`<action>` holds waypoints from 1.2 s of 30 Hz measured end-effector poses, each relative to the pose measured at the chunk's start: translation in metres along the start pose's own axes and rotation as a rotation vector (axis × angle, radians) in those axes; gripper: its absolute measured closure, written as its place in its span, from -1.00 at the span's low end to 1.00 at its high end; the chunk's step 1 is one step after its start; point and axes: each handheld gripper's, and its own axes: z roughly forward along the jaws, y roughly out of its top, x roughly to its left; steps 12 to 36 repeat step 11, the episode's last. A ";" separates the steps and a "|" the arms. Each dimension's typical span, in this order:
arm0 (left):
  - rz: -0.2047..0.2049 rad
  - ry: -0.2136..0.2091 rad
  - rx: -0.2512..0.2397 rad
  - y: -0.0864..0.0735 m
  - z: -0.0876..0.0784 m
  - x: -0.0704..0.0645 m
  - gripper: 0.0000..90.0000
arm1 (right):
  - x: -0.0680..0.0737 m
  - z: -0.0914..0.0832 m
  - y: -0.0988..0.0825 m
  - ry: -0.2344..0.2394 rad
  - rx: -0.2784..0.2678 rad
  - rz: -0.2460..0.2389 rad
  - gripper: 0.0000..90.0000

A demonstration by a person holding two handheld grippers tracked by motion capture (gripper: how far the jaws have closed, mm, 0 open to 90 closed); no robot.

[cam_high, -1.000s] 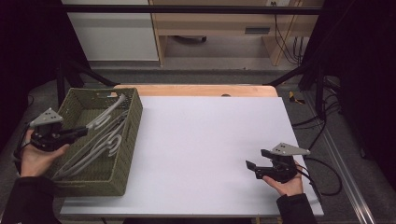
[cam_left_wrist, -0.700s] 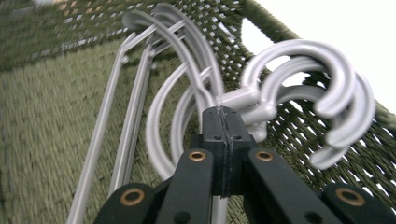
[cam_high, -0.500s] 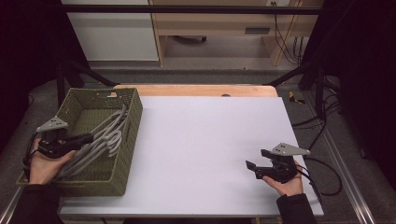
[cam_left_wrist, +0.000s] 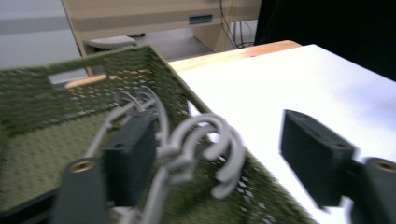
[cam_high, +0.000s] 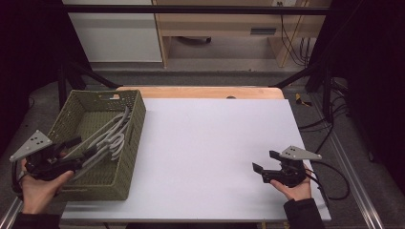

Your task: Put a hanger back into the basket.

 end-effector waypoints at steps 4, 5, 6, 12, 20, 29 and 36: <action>-0.009 -0.023 -0.012 -0.012 0.005 -0.017 -0.63 | 0.000 -0.001 0.000 0.000 -0.035 -0.003 -0.70; -0.014 -0.033 -0.015 -0.016 0.007 -0.022 -0.66 | 0.000 -0.001 0.000 0.004 -0.044 -0.003 -0.72; -0.010 -0.041 -0.016 -0.020 0.009 -0.026 -0.67 | 0.000 -0.002 0.000 0.003 -0.051 -0.007 -0.74; -0.015 -0.052 -0.011 -0.035 0.022 -0.040 -0.73 | 0.000 -0.005 0.001 0.006 -0.096 -0.006 -0.76; -0.015 -0.052 -0.011 -0.035 0.022 -0.040 -0.73 | 0.000 -0.005 0.001 0.006 -0.096 -0.006 -0.76; -0.015 -0.052 -0.011 -0.035 0.022 -0.040 -0.73 | 0.000 -0.005 0.001 0.006 -0.096 -0.006 -0.76; -0.015 -0.052 -0.011 -0.035 0.022 -0.040 -0.73 | 0.000 -0.005 0.001 0.006 -0.096 -0.006 -0.76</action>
